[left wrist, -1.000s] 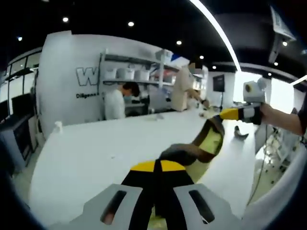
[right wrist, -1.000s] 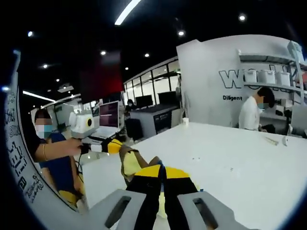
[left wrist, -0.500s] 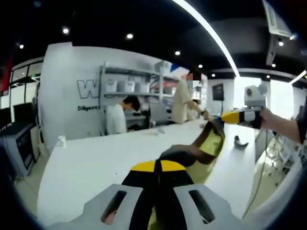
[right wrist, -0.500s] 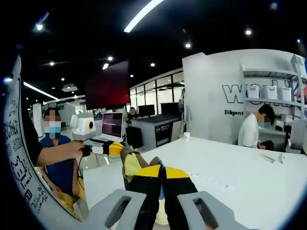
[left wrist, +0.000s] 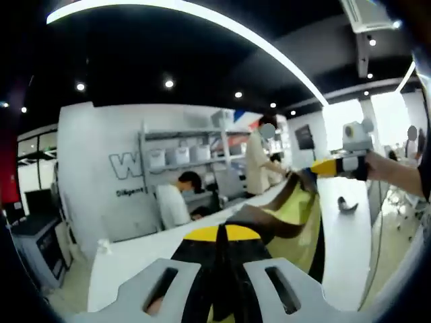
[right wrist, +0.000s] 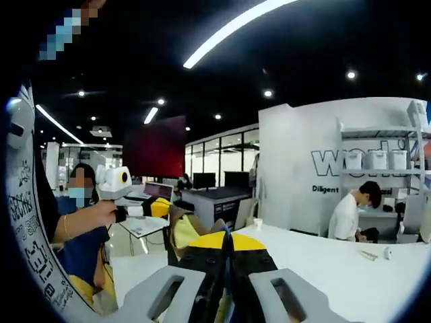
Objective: Fold the garment on the visible template until the final outline fits inside the template.
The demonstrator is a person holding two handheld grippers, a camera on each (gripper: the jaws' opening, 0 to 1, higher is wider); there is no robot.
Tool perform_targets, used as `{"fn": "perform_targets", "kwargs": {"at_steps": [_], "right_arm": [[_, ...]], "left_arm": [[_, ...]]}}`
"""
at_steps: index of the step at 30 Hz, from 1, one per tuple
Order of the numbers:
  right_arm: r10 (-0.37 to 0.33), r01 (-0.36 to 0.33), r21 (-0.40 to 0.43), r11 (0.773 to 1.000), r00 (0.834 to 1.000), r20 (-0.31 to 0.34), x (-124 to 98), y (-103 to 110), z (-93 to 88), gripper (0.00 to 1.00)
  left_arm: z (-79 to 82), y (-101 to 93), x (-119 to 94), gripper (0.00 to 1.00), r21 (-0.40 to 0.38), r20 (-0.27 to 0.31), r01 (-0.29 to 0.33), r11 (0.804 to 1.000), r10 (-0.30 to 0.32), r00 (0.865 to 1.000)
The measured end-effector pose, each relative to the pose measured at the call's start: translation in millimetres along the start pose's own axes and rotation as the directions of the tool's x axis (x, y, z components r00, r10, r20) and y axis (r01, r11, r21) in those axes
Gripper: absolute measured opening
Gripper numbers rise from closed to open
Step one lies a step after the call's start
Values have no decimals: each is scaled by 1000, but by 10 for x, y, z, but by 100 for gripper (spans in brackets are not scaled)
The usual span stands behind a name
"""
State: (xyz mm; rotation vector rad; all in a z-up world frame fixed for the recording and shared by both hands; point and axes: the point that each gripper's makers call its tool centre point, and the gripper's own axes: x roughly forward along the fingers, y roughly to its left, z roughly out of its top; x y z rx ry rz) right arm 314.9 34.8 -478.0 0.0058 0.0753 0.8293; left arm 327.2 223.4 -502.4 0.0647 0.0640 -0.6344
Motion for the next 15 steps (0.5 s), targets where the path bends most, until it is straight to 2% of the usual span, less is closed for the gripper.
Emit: {"fn": "perform_targets", "kwargs": {"at_steps": [1,6,7,9,15], "right_arm": [[-2,2,0,1000,1000,24,-17,0,98,0],[6,-5,-17,1000,998,60,-56,53,304,0],[9,-6,-42,999,997,77,-88,76,420,0],[34,-28,-71,997,995,93,-99,118,535,0],[57,-47,-94,994,993,106,-179,188,680,0]], "left_arm": [[112,-2,-12,0,24,16,-2,1000,2,1000],[360,-23,-58,0,57,55,-7,998,4,998],[410,-25,-69,0,64,63,-10,998,6,998],[588,65,-139,0,134,93,-69,989,57,994],[685,34,-239,0,134,119,-63,989,47,992]]}}
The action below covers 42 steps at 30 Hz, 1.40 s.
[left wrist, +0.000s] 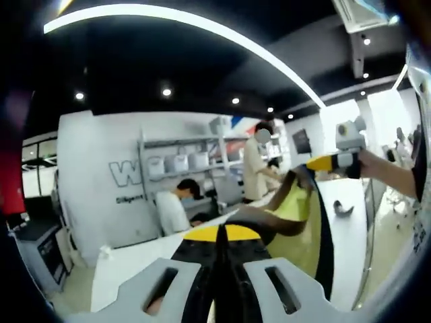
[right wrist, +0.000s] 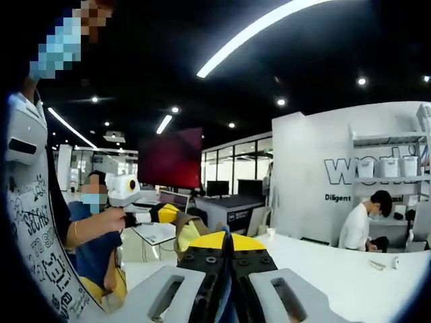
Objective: Fold the garment on the visible template until the final outline fits inside the template.
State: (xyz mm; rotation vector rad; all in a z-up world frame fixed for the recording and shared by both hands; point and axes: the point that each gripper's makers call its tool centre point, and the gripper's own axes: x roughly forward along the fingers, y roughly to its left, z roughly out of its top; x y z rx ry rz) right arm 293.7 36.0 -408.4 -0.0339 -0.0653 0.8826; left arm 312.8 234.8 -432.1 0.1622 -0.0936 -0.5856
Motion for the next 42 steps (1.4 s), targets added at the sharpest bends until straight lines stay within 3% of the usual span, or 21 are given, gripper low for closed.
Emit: {"fn": "perform_targets", "kwargs": {"at_steps": [4,10,14,15,19,21,22,23,26,29,32,42], "right_arm": [[30,-31,30,999,999,22,-29,59,53,0],[74,-75,33,997,997,35,-128,221,141,0],[79,-81,17,997,995,63,-204,256,292,0],[78,-79,11,997,995,69,-225,261,331,0],[90,-88,-29,996,993,71,-257,330,449,0],[93,-91,-22,996,994,63,-233,326,404,0],[83,-84,5,996,996,24,-179,295,217,0],[81,-81,24,996,997,0,-160,290,110,0],[79,-73,94,993,995,-63,-102,283,-223,0],[90,-72,150,986,989,-118,-6,184,-589,0],[83,-59,181,982,988,-129,79,74,-733,0],[61,-31,176,984,985,-164,312,-216,-1101,0]], "left_arm": [[-10,-4,-36,0,5,-6,-7,1000,7,1000],[113,-205,-194,0,-4,8,23,1000,-23,1000],[277,-234,-269,0,-2,42,22,1000,-22,999],[396,-253,-302,0,9,70,10,1000,-10,998],[629,-392,-345,0,40,104,36,999,-40,994],[566,-392,-325,0,37,94,42,998,-45,995],[367,-379,-271,0,11,45,49,999,-50,998],[299,-395,-254,0,0,31,58,998,-58,998],[-181,-378,-191,0,-69,-52,55,996,-59,997],[-495,-290,-113,0,-107,-105,44,993,-56,993],[-671,-244,-13,0,-122,-137,51,991,-68,988],[-981,-110,287,0,-133,-178,77,988,-100,979]]}}
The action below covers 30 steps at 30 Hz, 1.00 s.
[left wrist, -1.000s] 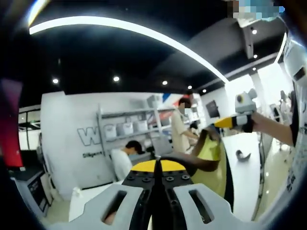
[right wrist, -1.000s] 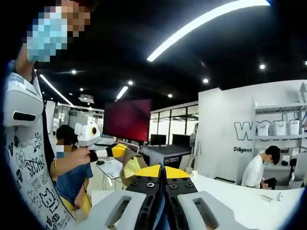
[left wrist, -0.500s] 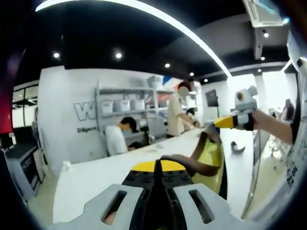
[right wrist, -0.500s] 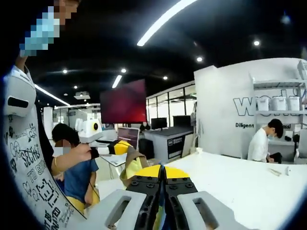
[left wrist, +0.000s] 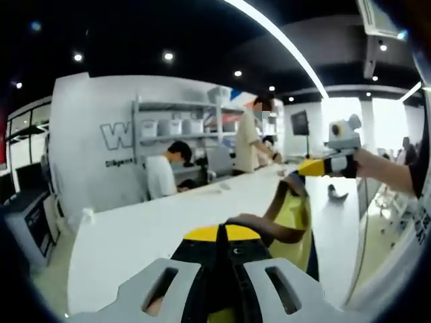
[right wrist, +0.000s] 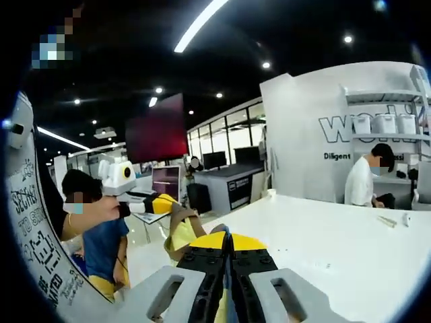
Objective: Fold the garment on the visible template until the final outline fits inside the template.
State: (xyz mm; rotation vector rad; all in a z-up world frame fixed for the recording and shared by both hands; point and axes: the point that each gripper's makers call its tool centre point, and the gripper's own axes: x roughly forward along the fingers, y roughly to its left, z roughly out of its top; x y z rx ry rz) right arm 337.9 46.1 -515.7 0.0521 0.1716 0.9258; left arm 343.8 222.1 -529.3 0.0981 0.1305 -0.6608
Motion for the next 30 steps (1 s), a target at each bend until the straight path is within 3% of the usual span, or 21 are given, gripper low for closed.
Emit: {"fn": "perform_targets", "kwargs": {"at_steps": [4,9,12,18,19,30], "right_arm": [[-12,13,42,999,1000,-27,72,-161,-197,0],[-42,45,50,998,997,-65,153,-348,-388,0],[-59,65,62,996,994,-92,238,-474,-516,0],[-65,73,72,995,992,-110,340,-587,-609,0],[-93,106,124,987,990,-106,414,-732,-637,0],[-138,159,174,972,982,-128,756,-1119,-832,0]], "left_arm": [[-121,53,108,0,-35,-15,-7,999,6,1000],[-349,139,323,0,-111,-76,-6,994,-2,997],[-433,205,400,0,-111,-96,-9,994,-2,995],[-566,349,483,0,-117,-131,-33,993,17,991],[-567,399,528,0,-125,-126,-36,992,20,992],[-787,724,898,0,-147,-173,-83,986,57,983]]}}
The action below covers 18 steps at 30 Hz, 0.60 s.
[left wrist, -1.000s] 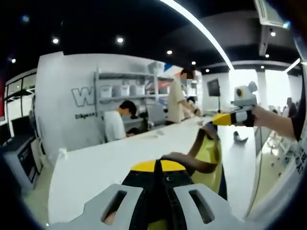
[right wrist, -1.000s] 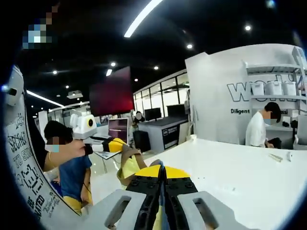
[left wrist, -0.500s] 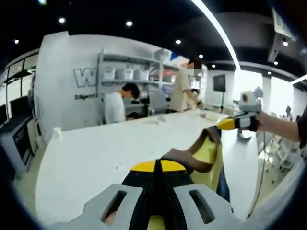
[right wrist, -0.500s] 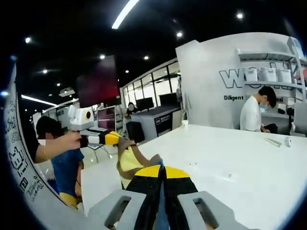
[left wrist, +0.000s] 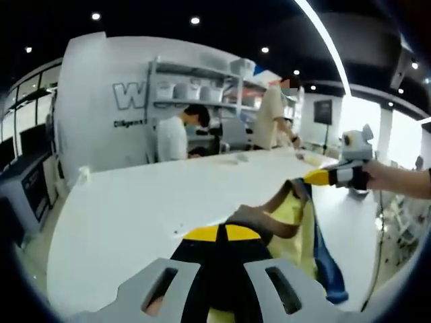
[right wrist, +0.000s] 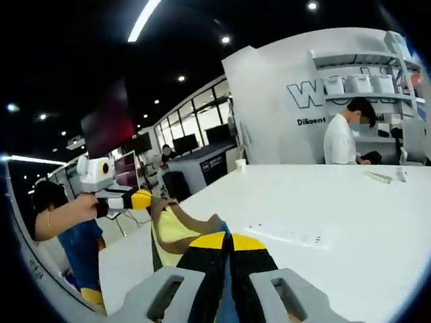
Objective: Fold the garment on the visible template until the final outline fits inside the template.
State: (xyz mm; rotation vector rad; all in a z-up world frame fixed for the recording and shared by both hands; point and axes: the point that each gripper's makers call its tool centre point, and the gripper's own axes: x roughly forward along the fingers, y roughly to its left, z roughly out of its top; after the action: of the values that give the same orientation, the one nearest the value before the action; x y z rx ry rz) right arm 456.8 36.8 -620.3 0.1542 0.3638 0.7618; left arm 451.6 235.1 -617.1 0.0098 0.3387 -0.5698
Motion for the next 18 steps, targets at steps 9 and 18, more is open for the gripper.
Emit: {"fn": "perform_targets", "kwargs": {"at_steps": [9,18], "right_arm": [[-55,56,21,998,996,-73,451,-387,-238,0],[-100,106,47,993,989,-113,668,-643,-402,0]], "left_arm": [[-201,300,433,0,-74,-76,-51,996,45,996],[-354,406,726,0,-47,-120,-78,996,71,990]]}}
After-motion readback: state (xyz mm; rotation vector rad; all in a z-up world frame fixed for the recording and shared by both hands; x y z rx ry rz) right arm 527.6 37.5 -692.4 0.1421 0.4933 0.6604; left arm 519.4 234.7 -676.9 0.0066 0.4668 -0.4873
